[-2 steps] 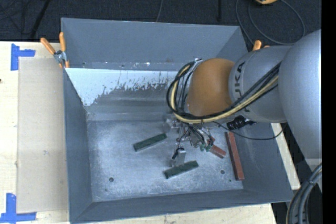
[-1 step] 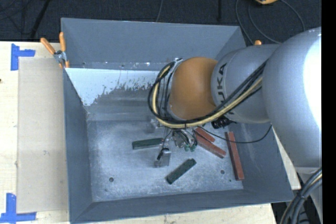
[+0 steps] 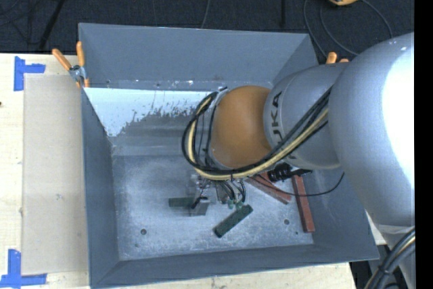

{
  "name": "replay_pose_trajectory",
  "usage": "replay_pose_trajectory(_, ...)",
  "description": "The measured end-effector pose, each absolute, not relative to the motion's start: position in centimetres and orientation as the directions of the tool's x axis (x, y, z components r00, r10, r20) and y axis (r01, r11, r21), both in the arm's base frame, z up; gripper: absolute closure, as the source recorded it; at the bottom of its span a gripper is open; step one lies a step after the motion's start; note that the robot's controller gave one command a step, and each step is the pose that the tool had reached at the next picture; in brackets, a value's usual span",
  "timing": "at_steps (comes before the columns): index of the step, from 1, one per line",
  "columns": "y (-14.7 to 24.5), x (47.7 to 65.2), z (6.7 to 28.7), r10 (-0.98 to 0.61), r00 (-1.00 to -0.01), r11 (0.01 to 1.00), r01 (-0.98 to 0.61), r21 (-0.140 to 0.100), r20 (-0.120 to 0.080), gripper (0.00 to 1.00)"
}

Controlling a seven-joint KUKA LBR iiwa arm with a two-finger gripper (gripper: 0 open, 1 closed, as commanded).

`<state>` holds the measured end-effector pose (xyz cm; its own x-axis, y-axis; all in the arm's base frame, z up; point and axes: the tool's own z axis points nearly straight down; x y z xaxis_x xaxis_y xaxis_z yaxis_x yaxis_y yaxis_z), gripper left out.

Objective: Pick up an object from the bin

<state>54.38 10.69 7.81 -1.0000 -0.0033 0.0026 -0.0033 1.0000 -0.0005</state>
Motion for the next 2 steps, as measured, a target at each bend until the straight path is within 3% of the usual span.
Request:
replay_pose_trajectory(1,10.7,54.4,7.8,-0.003,-1.0,1.0,-0.003,-0.001,0.003,1.0)
replay_pose_trajectory(2,13.8,51.2,22.2,-0.001,-1.0,1.0,-0.001,0.0,0.0,1.0)
